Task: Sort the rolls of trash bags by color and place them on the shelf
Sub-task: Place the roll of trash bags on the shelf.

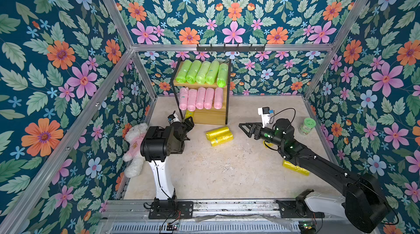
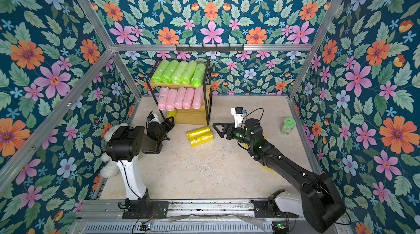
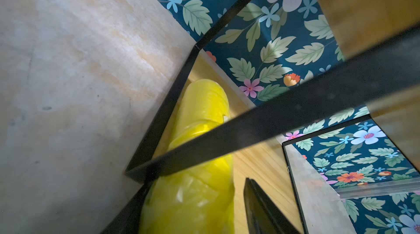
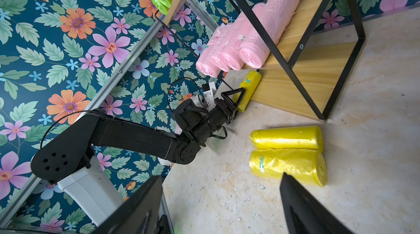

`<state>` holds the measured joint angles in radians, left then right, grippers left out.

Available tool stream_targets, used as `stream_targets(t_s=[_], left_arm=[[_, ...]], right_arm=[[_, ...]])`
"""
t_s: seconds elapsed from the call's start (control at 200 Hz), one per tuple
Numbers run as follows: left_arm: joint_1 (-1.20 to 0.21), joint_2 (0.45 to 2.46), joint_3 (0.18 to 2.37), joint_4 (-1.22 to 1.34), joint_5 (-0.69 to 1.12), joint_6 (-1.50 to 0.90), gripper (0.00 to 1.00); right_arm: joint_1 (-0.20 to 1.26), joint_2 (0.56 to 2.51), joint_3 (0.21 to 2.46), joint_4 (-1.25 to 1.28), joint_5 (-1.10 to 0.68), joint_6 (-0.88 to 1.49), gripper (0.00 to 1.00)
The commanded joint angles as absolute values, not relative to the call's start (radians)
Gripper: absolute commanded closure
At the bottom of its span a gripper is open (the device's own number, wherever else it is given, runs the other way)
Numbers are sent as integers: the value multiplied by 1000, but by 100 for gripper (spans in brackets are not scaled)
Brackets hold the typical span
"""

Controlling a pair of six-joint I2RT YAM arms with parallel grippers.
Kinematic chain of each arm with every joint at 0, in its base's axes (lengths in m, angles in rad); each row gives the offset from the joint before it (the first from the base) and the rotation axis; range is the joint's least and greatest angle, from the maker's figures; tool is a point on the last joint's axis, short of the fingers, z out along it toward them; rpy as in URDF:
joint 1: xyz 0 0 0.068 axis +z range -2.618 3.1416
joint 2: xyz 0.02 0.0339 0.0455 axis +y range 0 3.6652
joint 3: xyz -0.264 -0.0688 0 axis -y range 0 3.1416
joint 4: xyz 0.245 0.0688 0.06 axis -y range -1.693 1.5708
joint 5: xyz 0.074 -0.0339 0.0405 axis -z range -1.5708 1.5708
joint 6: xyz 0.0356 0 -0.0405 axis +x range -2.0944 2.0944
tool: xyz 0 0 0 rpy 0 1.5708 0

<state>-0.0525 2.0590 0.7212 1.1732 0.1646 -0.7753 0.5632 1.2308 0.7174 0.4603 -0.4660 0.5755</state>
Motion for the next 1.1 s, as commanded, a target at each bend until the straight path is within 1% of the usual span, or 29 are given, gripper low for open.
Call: stream_targets(t_s=[0.0, 0.27, 0.59, 0.78, 0.86, 0.96, 1.05, 1.095], left_arm=[[-48, 2042, 709, 1209, 109, -780, 30], [-49, 2005, 659, 1218, 92, -798, 22], [-49, 1965, 589, 1258, 117, -842, 19], [-49, 1888, 529, 1249, 141, -847, 14], [-49, 1830, 492, 1211, 132, -848, 14], [-49, 1751, 465, 1093, 117, -847, 16], [-48, 1713, 476, 1011, 143, -839, 21], [-48, 1712, 488, 995, 165, -832, 25]], right_arm=[[566, 1233, 716, 476, -457, 571, 14], [572, 1239, 712, 487, -454, 576, 15], [577, 1250, 700, 511, -457, 586, 15], [577, 1256, 697, 518, -460, 589, 15], [578, 1255, 691, 523, -461, 591, 15], [578, 1249, 681, 528, -457, 592, 15], [577, 1248, 675, 532, -456, 592, 15], [578, 1249, 673, 535, -456, 592, 15]])
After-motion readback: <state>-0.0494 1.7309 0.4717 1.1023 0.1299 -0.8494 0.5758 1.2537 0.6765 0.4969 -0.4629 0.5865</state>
